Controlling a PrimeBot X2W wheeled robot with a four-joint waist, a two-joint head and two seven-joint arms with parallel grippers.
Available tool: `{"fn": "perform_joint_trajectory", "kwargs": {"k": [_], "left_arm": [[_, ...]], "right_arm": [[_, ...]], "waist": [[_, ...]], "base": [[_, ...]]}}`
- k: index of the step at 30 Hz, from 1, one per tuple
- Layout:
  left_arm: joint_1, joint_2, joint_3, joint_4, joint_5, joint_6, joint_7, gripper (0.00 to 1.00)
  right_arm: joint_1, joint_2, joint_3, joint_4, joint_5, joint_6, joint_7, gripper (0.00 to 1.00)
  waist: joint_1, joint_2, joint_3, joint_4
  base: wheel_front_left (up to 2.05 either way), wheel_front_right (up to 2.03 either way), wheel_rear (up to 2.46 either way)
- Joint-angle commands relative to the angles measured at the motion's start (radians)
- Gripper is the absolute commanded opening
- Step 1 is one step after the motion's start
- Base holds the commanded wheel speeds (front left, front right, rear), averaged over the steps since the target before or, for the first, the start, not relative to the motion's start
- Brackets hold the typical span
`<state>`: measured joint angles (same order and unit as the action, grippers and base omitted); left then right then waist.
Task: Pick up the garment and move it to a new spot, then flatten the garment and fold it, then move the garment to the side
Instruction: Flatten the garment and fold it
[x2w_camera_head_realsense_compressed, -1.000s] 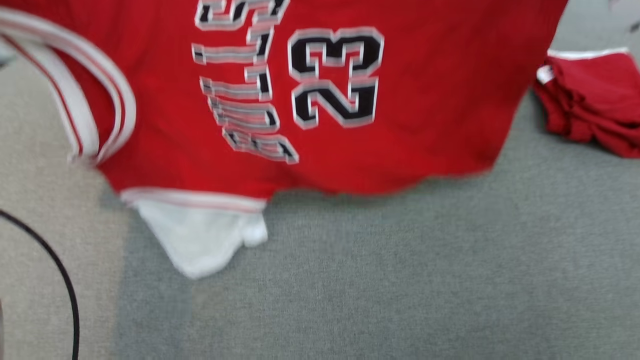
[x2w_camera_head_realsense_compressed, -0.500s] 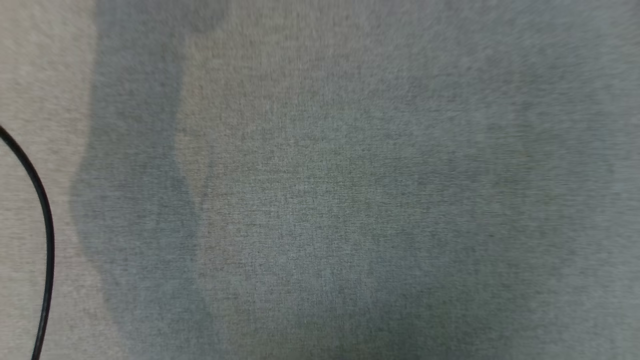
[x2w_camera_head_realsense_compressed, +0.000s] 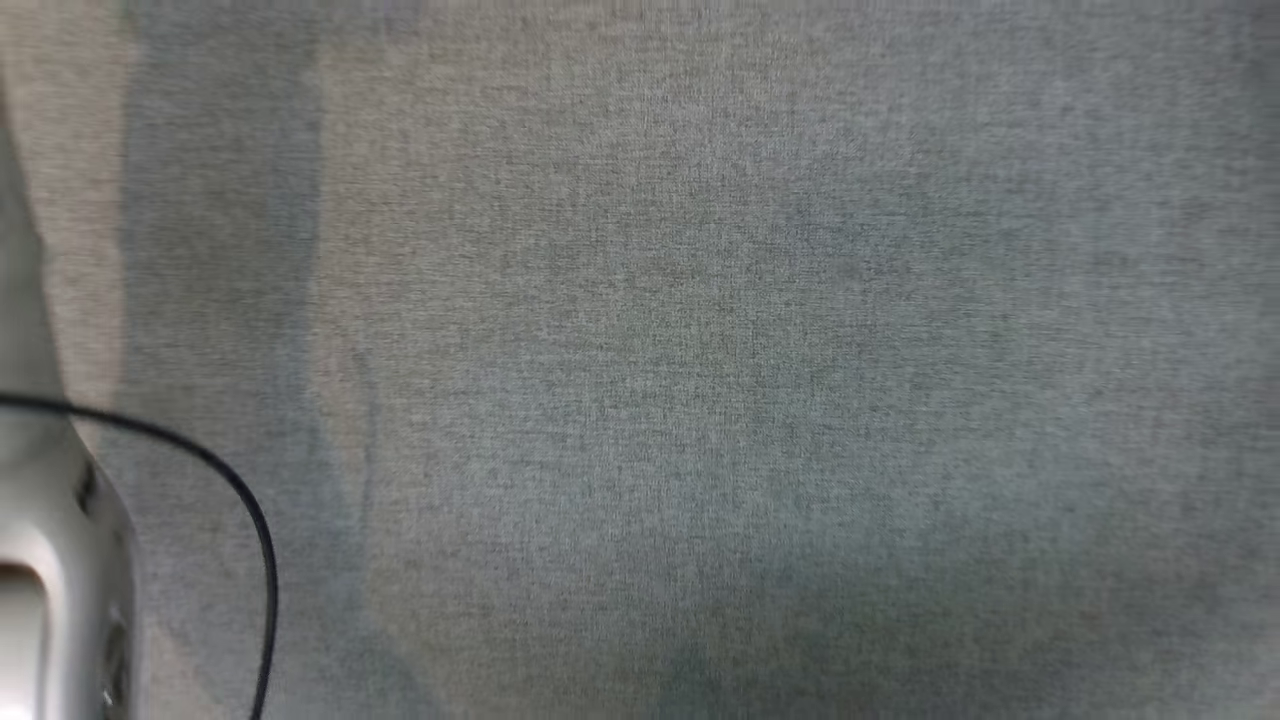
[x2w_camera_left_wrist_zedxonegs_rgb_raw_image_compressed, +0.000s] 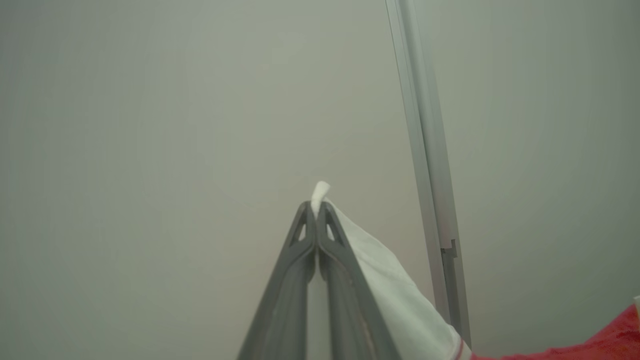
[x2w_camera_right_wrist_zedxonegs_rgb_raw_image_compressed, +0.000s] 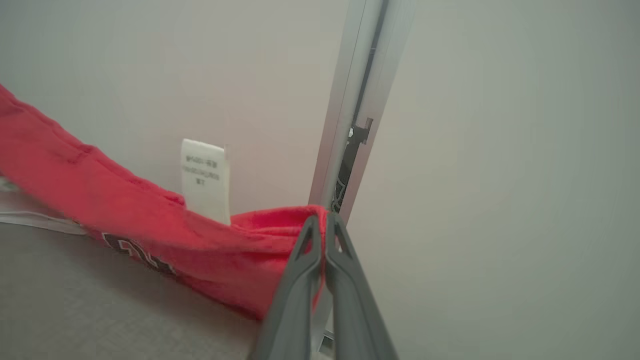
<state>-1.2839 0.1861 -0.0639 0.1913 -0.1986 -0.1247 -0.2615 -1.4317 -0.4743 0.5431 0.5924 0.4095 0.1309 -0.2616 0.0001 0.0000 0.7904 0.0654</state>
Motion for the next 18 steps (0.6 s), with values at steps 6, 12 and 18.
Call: {"fn": "perform_joint_trajectory", "kwargs": {"k": [6, 12, 18], "left_arm": [[0.283, 0.058, -0.047, -0.130, -0.081, -0.005, -0.003, 0.00], [0.622, 0.086, -0.039, -0.296, -0.142, -0.006, -0.004, 0.00], [0.929, 0.087, -0.034, -0.404, -0.176, -0.006, -0.004, 0.00]], "right_arm": [[0.216, -0.040, -0.006, -0.063, 0.039, 0.000, -0.005, 0.00], [0.457, -0.077, -0.035, -0.157, 0.080, 0.000, -0.006, 0.00], [0.689, -0.087, -0.089, -0.234, 0.070, 0.000, -0.005, 0.00]], "waist": [[-0.0001, 0.0000, -0.160, -0.006], [-0.0001, 0.0000, -0.294, -0.005], [-0.0001, 0.0000, -0.405, -0.003]], "base": [[0.00, 0.00, 0.00], [0.00, 0.00, 0.00], [0.00, 0.00, 0.00]]}}
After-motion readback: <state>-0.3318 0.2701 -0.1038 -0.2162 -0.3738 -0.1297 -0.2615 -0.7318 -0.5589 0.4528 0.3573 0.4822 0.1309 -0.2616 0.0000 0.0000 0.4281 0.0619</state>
